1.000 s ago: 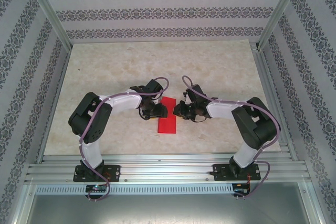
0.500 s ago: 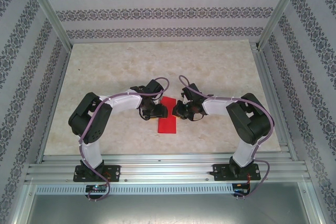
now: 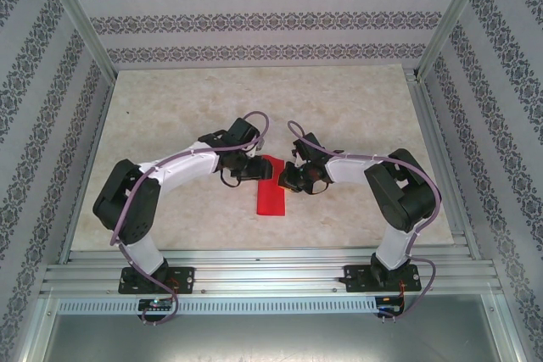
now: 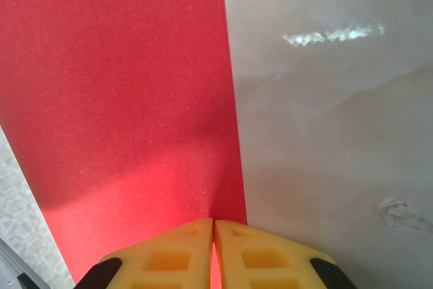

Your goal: Fold a paper plane with a square sheet of paper (fold left side to right side)

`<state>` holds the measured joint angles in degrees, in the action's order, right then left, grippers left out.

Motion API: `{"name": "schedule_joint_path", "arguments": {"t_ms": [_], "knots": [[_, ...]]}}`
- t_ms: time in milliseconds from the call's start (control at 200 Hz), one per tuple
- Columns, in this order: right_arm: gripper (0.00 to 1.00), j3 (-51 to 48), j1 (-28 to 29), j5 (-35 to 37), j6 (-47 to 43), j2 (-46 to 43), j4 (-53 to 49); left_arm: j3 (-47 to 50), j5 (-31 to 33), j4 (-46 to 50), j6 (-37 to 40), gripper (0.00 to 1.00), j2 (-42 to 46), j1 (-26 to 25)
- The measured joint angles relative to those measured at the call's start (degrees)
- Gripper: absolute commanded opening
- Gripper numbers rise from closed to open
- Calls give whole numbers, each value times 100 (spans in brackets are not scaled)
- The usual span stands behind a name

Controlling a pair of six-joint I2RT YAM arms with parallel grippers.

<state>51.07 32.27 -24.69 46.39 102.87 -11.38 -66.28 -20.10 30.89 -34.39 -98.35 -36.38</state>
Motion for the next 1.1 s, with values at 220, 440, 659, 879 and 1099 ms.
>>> {"name": "schedule_joint_path", "arguments": {"t_ms": [220, 440, 659, 879, 1099], "knots": [[11, 20, 0, 0, 0, 11, -35, 2, -627, -568, -138, 33, -337, 0], [11, 59, 0, 0, 0, 33, -87, 44, -769, -745, -210, 32, -614, 0], [11, 96, 0, 0, -4, 46, -144, 151, -651, -723, -186, 30, -763, 0], [11, 144, 0, 2, -68, 76, -216, 304, -415, -632, -101, 29, -820, 0], [11, 170, 0, 11, -131, 85, -258, 411, -273, -629, 7, 29, -831, 0]]}}
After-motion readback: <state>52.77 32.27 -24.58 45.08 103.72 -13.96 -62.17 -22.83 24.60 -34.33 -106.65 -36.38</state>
